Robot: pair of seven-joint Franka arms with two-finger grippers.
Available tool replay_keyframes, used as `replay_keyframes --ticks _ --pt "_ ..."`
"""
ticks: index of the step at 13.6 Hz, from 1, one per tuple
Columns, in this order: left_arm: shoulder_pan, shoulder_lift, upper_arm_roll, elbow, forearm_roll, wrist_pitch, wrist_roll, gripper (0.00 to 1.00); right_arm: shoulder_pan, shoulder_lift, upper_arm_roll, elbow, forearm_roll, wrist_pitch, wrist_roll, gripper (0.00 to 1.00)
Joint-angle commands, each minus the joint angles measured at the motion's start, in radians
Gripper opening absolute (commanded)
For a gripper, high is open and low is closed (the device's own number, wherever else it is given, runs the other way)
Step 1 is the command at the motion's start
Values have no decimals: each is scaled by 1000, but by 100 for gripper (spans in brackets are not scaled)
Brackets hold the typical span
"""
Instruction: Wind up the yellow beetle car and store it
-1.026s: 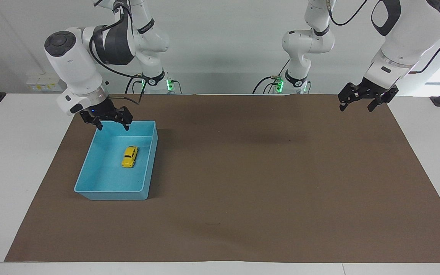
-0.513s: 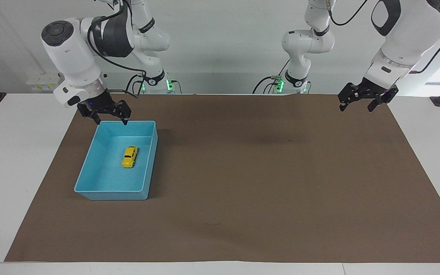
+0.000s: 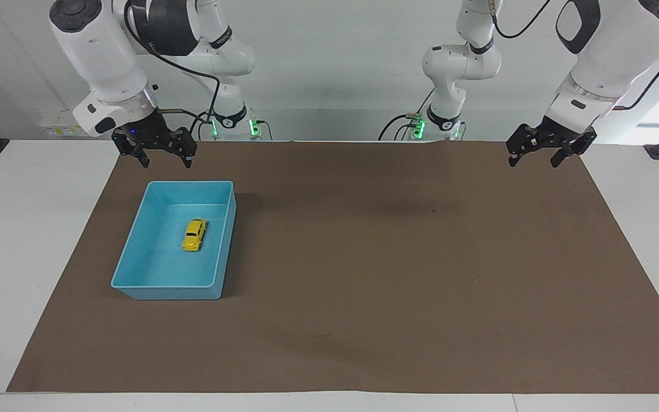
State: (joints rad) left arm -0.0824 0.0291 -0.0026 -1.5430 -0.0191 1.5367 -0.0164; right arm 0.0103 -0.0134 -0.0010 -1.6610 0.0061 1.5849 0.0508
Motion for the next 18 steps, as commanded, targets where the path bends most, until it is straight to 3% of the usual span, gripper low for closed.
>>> replay_keyframes --ticks 1,18 --pt "21 -11 -10 -9 -15 -3 6 100 -3 12 -11 67 25 -61 14 100" --pt "21 -11 -10 -9 -15 -3 6 100 2 -14 -1 70 22 -60 46 100"
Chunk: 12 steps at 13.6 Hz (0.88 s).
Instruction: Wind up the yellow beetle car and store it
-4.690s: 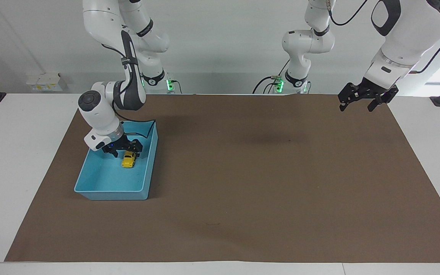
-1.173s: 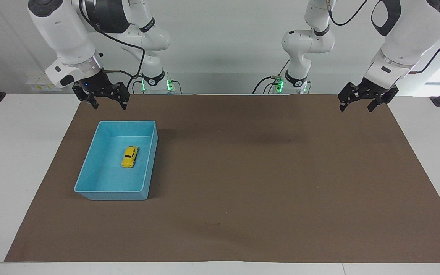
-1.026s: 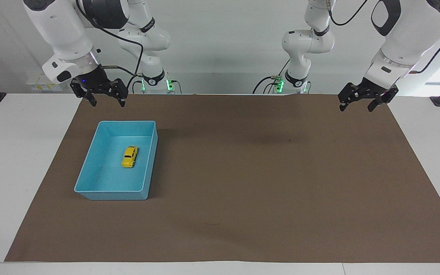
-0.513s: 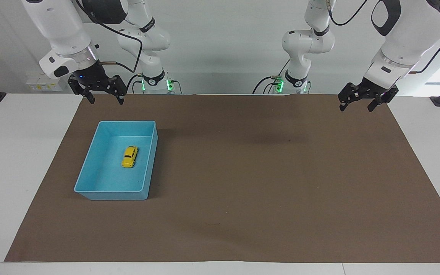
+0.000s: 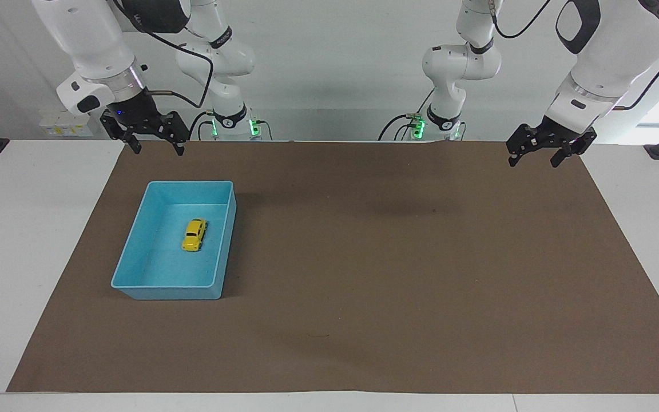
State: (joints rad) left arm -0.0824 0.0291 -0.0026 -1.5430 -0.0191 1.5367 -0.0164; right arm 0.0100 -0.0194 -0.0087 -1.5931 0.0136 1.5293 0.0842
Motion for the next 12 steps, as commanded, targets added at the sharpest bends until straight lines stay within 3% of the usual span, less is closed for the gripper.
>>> replay_keyframes --ticks 1,12 --pt "21 -11 -10 -9 -15 -3 6 100 4 -8 7 2 14 -4 12 100" --pt "21 -11 -10 -9 -16 -3 6 100 -1 -10 -4 -2 12 -26 12 100"
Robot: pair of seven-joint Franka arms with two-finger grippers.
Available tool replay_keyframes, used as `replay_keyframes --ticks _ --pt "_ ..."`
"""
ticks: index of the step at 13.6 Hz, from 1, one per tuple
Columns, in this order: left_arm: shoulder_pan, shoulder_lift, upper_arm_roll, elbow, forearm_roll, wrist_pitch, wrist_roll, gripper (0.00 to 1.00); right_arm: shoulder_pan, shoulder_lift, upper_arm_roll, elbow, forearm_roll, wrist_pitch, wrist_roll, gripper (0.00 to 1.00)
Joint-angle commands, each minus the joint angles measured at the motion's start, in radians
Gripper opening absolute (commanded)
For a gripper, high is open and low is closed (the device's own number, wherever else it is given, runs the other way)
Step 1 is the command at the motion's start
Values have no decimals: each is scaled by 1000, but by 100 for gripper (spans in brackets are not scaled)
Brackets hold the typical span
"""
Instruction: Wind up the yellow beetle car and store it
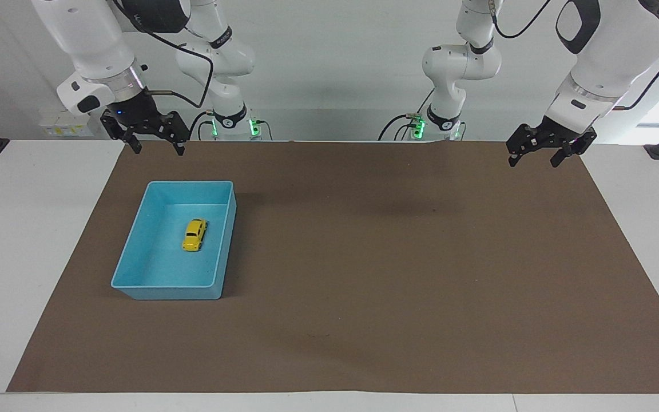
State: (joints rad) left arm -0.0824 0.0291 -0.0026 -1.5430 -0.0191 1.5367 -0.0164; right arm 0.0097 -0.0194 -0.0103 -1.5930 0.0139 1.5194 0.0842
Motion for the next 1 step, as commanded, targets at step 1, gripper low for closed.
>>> replay_keyframes --ticks 1 --pt "21 -11 -10 -9 -15 -3 6 100 0 -10 -1 -2 12 -16 12 100"
